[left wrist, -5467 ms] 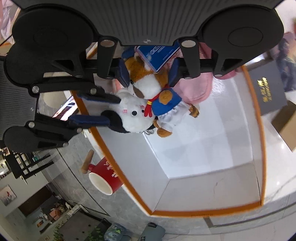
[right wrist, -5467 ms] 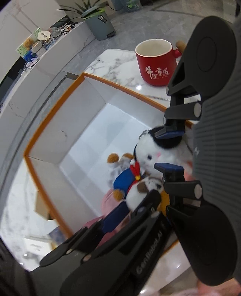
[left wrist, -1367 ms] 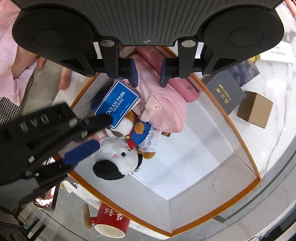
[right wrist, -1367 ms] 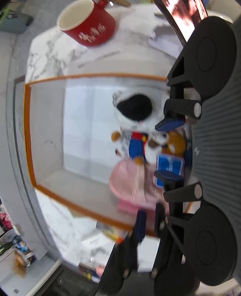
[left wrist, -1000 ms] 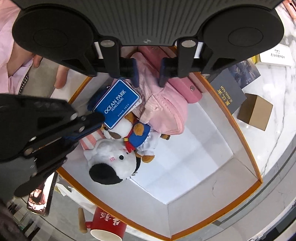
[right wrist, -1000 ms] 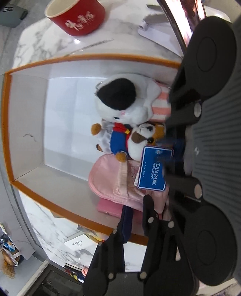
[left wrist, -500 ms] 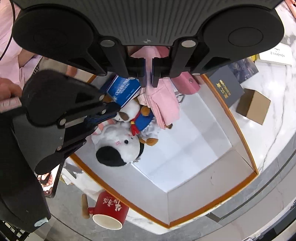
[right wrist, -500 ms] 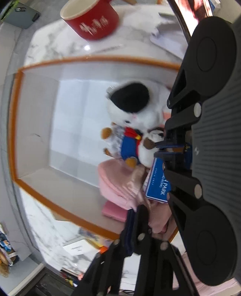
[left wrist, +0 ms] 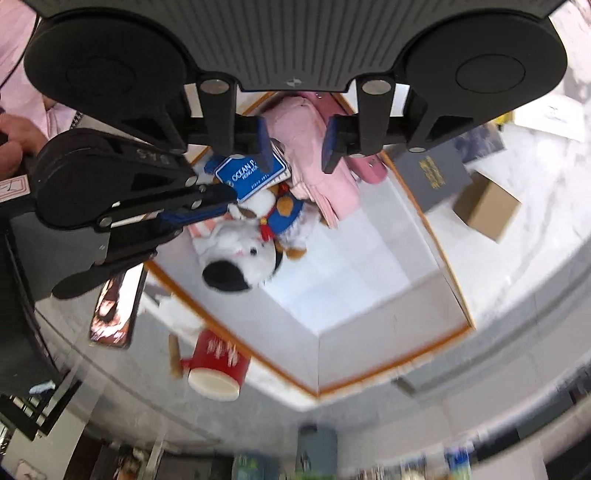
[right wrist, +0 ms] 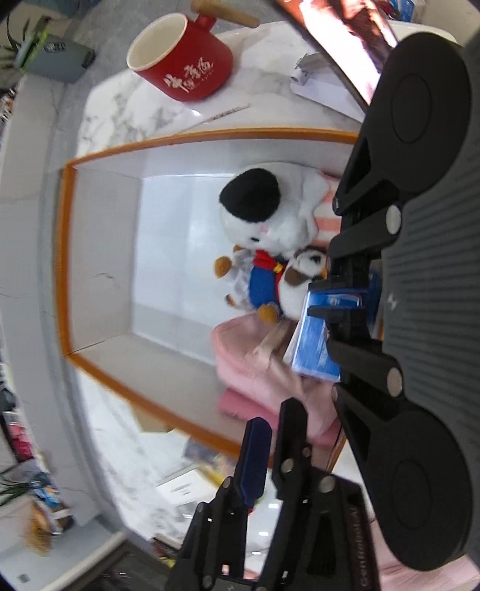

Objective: Organize objects
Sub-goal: 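Lift both grippers out of the shoebox toward the boxes on the table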

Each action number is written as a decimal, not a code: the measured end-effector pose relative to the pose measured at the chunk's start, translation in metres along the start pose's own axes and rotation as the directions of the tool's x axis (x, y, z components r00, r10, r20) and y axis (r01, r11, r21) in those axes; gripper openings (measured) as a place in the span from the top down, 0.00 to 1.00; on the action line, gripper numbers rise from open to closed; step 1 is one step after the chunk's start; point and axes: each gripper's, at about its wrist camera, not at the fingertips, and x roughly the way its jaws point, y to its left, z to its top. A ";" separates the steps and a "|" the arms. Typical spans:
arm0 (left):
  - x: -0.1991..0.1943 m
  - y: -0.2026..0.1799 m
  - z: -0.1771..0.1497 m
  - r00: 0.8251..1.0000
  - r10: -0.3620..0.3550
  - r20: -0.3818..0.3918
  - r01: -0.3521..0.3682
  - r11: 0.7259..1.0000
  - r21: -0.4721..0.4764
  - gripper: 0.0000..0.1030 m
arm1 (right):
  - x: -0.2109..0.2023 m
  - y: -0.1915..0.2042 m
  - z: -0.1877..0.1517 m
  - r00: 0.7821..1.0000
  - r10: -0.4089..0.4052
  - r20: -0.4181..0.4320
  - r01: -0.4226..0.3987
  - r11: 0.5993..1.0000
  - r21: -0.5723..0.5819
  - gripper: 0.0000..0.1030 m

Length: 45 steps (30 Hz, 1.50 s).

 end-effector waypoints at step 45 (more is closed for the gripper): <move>-0.001 0.177 -0.133 0.984 0.000 0.180 0.074 0.911 -0.405 0.40 | 0.057 0.184 0.025 0.995 -0.030 0.098 0.075 0.866 -0.494 0.56</move>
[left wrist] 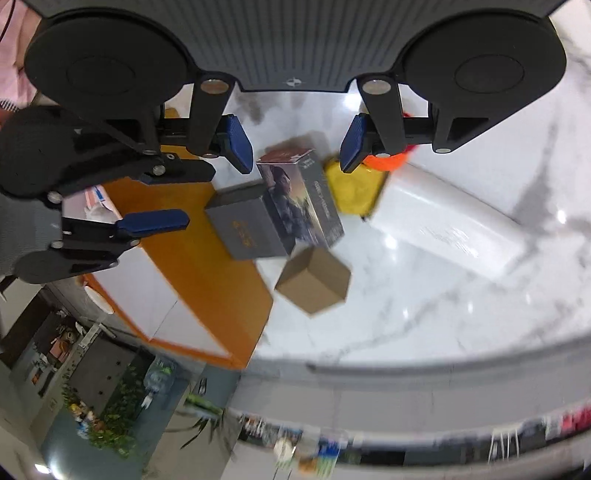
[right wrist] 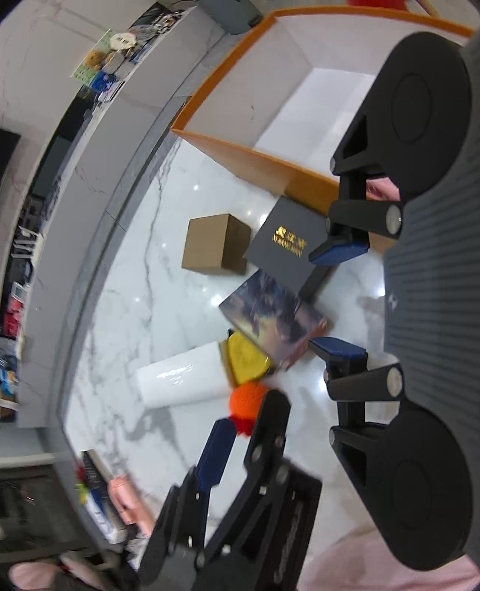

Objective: Organize objects
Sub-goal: 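Lift both grippers out of the shoebox toward the boxes on the table, then grasp the photo card box with the left gripper while the right grasps the black gift box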

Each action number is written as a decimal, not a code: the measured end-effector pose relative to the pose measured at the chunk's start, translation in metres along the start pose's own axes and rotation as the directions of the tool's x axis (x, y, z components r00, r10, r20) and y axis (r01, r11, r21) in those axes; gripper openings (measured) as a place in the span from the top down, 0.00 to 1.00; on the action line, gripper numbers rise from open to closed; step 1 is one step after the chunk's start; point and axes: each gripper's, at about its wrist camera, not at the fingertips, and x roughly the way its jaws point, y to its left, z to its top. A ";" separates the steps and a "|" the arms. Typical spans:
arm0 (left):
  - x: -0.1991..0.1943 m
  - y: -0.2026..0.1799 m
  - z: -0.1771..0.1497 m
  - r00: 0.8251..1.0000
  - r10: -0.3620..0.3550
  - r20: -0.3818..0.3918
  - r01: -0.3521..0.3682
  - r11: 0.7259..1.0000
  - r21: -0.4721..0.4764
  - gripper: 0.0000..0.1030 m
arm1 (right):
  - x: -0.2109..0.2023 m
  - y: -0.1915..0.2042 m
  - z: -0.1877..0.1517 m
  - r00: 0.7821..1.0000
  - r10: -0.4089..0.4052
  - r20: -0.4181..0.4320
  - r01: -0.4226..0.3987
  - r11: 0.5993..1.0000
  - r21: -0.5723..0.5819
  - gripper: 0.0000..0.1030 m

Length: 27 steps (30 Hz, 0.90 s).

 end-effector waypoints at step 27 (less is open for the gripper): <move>0.027 -0.011 0.018 0.991 0.108 -0.075 -0.103 0.992 0.066 0.72 | 0.056 -0.014 0.042 0.962 0.046 -0.271 -0.198 0.800 -0.567 0.21</move>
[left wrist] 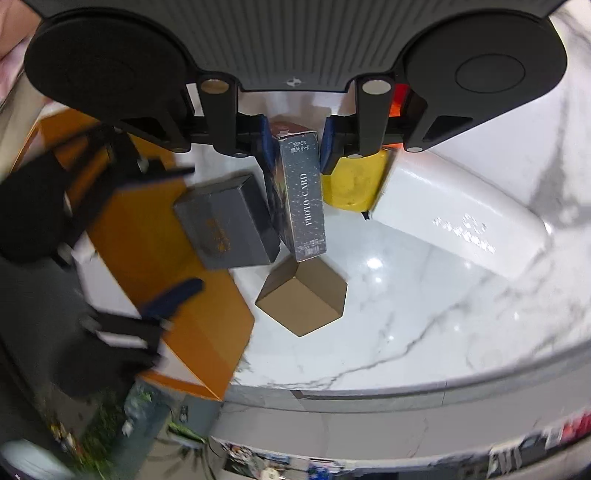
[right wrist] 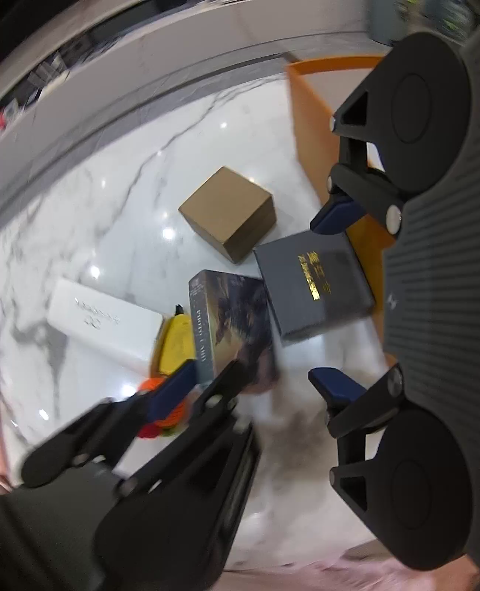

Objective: Organize objects
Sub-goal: 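Grasp the photo card box with the left gripper while the right grasps the black gift box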

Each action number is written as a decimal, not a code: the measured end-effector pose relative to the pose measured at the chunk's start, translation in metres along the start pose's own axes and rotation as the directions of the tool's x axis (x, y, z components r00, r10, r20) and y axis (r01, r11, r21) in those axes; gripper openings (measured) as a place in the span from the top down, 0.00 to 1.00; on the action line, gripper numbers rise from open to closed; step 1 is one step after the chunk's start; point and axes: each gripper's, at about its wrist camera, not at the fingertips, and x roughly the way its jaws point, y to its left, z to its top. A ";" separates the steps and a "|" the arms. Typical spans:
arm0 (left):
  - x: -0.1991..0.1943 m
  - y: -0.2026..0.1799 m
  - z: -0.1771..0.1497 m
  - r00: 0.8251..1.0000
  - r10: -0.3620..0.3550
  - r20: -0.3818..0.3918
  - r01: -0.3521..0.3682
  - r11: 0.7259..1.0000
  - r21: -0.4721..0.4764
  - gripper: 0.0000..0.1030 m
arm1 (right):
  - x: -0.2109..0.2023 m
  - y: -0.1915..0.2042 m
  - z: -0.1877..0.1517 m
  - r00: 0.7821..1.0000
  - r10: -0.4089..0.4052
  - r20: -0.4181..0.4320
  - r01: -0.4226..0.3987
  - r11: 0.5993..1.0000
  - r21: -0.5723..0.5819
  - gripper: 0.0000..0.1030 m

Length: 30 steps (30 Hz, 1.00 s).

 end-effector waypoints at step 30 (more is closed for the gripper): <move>0.006 -0.014 0.002 1.000 -0.006 0.009 0.006 1.000 0.004 0.75 | 0.052 -0.018 0.014 0.980 0.077 -0.186 -0.100 0.988 -0.118 0.23</move>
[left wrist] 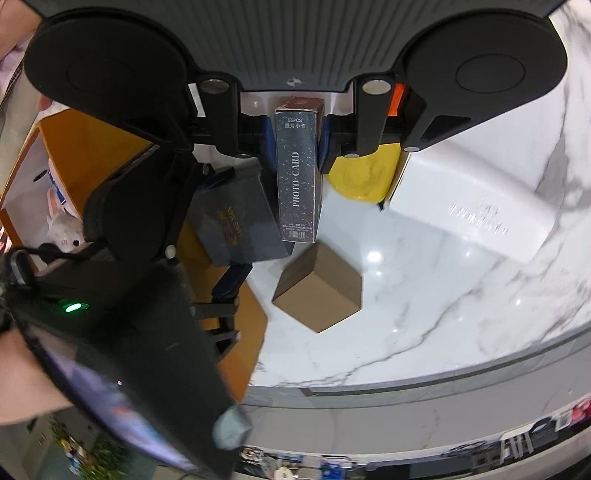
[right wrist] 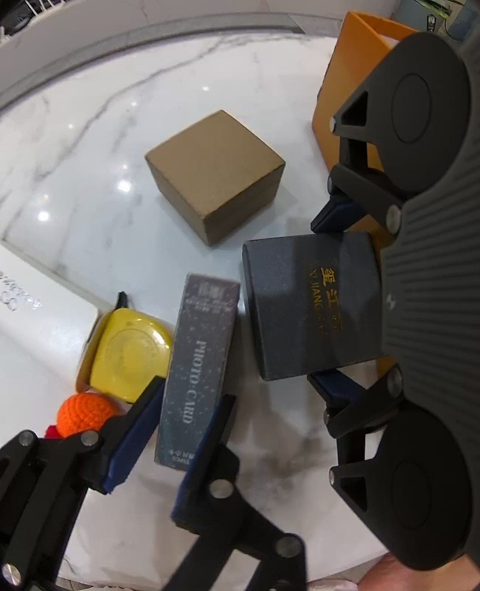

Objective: Organize objects
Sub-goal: 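Grasp the photo card box with the left gripper while the right grasps the black gift box, then carry the photo card box and black gift box over the orange shoebox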

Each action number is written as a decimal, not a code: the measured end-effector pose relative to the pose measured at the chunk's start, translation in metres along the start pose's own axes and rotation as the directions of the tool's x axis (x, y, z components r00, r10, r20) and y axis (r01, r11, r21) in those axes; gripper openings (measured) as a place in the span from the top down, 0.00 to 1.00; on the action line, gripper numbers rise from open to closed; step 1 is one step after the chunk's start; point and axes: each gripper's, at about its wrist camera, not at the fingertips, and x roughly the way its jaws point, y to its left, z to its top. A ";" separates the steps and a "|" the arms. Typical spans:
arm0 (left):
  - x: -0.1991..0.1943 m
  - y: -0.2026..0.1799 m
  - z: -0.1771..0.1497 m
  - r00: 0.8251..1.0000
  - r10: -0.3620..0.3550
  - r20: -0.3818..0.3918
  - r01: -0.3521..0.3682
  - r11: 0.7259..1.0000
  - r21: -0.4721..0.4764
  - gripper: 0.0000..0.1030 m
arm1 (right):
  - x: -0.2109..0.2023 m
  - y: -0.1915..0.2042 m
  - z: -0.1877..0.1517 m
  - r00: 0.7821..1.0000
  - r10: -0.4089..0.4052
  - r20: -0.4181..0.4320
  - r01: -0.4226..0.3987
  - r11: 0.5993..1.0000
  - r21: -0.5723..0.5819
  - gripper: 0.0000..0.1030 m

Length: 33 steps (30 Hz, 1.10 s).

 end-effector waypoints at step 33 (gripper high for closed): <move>-0.013 -0.132 0.097 0.976 -0.096 0.197 0.108 0.993 -0.054 0.76 | -0.137 0.003 -0.197 0.950 -0.291 0.117 0.258 0.937 0.235 0.24</move>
